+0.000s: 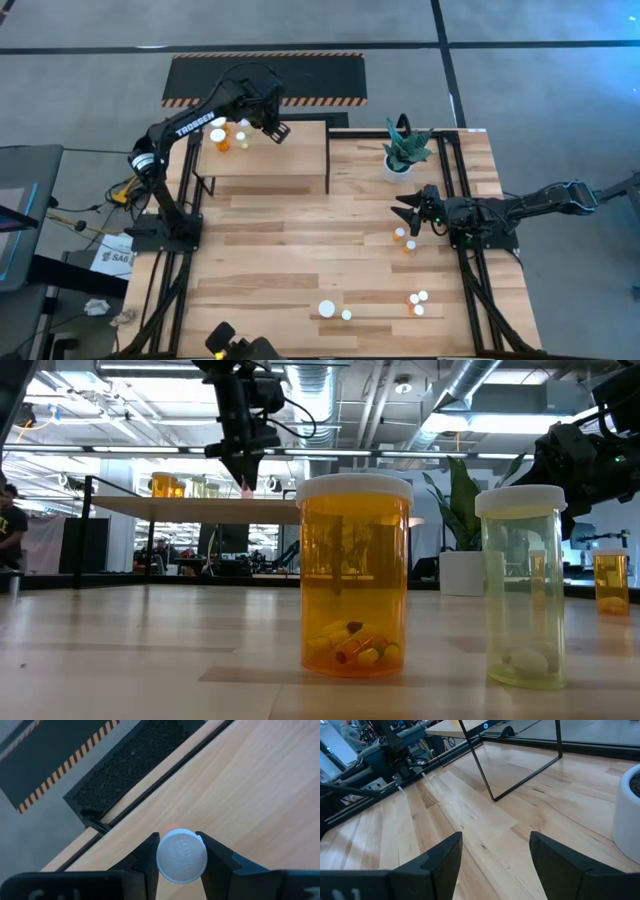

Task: Pick and place medicine bottles onto shelf by color
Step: Put the left pink pill bottle on the shelf

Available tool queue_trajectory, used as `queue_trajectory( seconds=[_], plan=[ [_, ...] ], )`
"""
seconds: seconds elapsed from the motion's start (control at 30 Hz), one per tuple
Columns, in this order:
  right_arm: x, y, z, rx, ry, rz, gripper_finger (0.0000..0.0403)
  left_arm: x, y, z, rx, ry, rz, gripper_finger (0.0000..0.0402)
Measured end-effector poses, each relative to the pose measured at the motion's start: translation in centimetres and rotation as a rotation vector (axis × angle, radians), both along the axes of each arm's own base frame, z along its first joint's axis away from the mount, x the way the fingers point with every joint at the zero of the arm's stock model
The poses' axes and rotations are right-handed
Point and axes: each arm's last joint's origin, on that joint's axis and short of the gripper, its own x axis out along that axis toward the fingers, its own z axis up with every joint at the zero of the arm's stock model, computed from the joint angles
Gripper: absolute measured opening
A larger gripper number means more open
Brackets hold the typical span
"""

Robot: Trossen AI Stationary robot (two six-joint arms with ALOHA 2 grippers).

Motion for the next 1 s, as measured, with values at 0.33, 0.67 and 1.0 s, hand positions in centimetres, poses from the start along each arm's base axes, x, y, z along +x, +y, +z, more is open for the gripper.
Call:
queue_trajectory(
  seconds=[0.33,0.67,1.0],
  plan=[
    [0.0,0.0,0.0,0.0,0.001,0.0,0.0256,0.1,0.0,-1.8,-0.017,0.017,-0.016,0.0097],
    [0.0,0.0,0.0,0.0,0.001,0.0,0.0256,-0.1,0.5,-1.8,0.01,0.02,-0.033,0.0097],
    [0.0,0.0,0.0,0.0,0.0,0.0,0.0256,-0.1,0.6,-1.8,-0.001,0.002,-0.008,0.0097]
  ],
)
